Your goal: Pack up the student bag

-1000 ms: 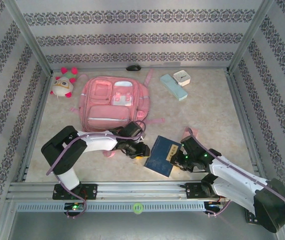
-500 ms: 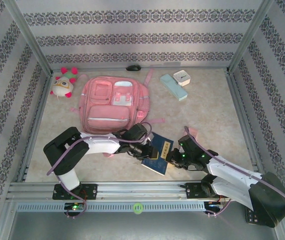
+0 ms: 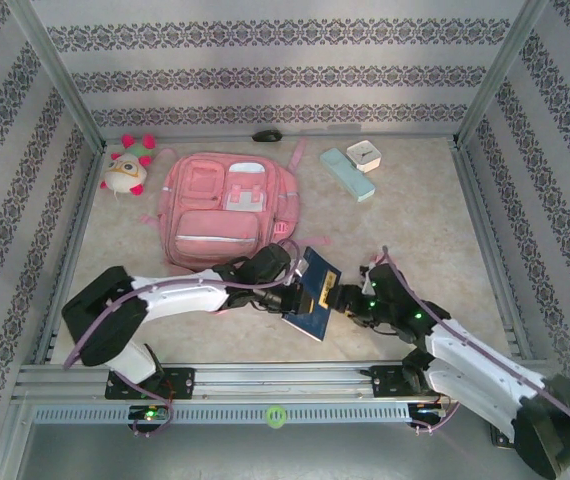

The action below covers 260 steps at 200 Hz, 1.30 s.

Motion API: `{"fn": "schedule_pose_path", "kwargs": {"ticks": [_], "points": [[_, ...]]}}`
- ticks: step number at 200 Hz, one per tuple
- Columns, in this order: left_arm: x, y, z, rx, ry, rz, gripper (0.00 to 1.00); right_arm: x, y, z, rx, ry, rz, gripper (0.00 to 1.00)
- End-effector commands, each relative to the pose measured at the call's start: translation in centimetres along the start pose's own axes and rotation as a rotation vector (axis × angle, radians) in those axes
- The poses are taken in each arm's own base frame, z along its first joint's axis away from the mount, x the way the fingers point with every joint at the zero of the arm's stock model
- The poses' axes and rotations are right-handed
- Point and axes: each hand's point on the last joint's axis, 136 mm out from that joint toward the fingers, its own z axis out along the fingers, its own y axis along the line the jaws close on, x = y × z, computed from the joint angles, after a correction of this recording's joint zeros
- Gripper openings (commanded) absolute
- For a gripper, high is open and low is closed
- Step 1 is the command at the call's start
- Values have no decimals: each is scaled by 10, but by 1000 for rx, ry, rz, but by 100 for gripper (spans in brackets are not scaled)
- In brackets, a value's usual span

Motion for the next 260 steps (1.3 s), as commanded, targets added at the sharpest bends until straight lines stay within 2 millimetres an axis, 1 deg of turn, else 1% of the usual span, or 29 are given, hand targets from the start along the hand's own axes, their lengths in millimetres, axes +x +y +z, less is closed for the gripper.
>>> {"fn": "schedule_pose_path", "kwargs": {"ticks": [1, 24, 43, 53, 62, 74, 86, 97, 111, 134, 152, 170, 176, 184, 198, 206, 217, 230, 235, 242, 249, 260], "points": [[-31, -29, -44, 48, -178, 191, 0, -38, 47, -33, -94, -168, -140, 66], [-53, -51, -87, 151, -343, 276, 0, -60, 92, -60, -191, -278, -307, 72], [-67, -71, -121, 238, -444, 344, 0, -68, 133, -78, -286, -326, -476, 76], [-69, -84, -135, 280, -474, 390, 0, -70, 154, -87, -346, -342, -548, 79], [-69, -96, -146, 318, -491, 442, 0, -70, 174, -95, -416, -349, -604, 80], [-66, -109, -156, 359, -498, 494, 0, -67, 194, -101, -501, -336, -653, 81], [-64, -120, -164, 400, -498, 533, 0, -64, 211, -103, -577, -306, -682, 82], [-62, -128, -170, 433, -504, 557, 0, -60, 221, -103, -627, -267, -696, 82], [-62, -137, -177, 478, -520, 580, 0, -57, 228, -99, -661, -220, -707, 82], [-62, -146, -180, 529, -517, 603, 0, -52, 236, -96, -707, -164, -726, 83], [-62, -149, -181, 544, -519, 617, 0, -45, 244, -97, -767, -107, -736, 83], [-65, -146, -179, 527, -525, 612, 0, -36, 248, -100, -817, -57, -754, 81], [-67, -143, -178, 511, -526, 603, 0, -34, 248, -102, -829, -51, -762, 79], [-70, -138, -176, 481, -527, 594, 0, -32, 248, -104, -838, -55, -771, 73], [-74, -129, -175, 439, -545, 577, 1, -32, 244, -106, -835, -76, -782, 56], [-77, -123, -177, 416, -560, 562, 1, -33, 241, -107, -827, -95, -780, 52], [-80, -115, -179, 401, -580, 546, 1, -34, 235, -108, -819, -110, -772, 54], [-81, -113, -183, 416, -588, 546, 1, -33, 230, -109, -813, -118, -763, 65], [-79, -115, -184, 428, -585, 555, 1, -33, 227, -108, -805, -124, -756, 71], [-78, -119, -186, 441, -578, 568, 1, -34, 223, -106, -797, -133, -749, 75], [-76, -123, -187, 459, -569, 581, 1, -35, 220, -104, -786, -144, -738, 78], [-75, -130, -191, 486, -565, 600, 1, -39, 216, -101, -769, -159, -721, 79]]}}
